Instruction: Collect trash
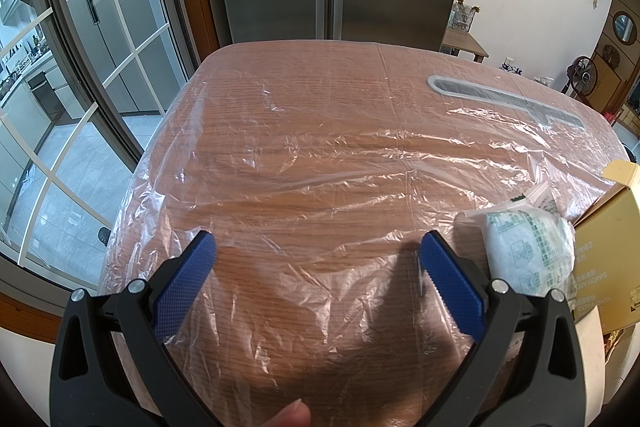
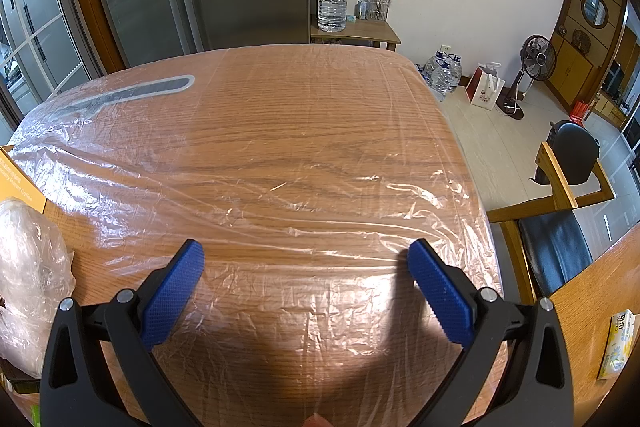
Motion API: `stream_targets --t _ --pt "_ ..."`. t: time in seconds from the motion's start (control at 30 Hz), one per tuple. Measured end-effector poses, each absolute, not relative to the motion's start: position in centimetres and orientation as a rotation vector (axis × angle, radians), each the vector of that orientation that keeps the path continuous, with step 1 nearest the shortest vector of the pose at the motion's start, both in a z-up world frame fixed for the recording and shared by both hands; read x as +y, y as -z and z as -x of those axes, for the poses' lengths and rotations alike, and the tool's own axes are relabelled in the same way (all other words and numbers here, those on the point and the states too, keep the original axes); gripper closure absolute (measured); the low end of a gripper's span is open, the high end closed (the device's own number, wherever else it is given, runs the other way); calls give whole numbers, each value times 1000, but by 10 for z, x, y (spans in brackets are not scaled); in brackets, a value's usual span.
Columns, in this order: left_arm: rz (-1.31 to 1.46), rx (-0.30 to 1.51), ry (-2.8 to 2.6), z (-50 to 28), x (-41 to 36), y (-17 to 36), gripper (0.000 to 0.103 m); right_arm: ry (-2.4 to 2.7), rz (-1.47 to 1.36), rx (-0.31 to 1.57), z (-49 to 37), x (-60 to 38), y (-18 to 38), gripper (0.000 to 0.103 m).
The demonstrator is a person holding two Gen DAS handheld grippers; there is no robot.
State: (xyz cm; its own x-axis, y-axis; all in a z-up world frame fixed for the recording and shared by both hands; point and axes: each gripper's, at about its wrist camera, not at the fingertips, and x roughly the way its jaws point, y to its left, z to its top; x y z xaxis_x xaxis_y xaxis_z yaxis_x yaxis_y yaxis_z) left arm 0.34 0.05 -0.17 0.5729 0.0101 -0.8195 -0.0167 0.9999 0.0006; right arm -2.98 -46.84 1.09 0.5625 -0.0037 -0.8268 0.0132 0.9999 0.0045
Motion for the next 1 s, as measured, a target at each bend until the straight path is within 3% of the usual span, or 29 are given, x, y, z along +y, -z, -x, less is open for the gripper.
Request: stream_targets --t 0.7,1.0 --pt "-30 974 6 -7 0 -5 2 5 -48 965 30 -473 -20 4" --pt "6 834 45 22 -1 -73 2 1 29 813 74 -450 -89 4"
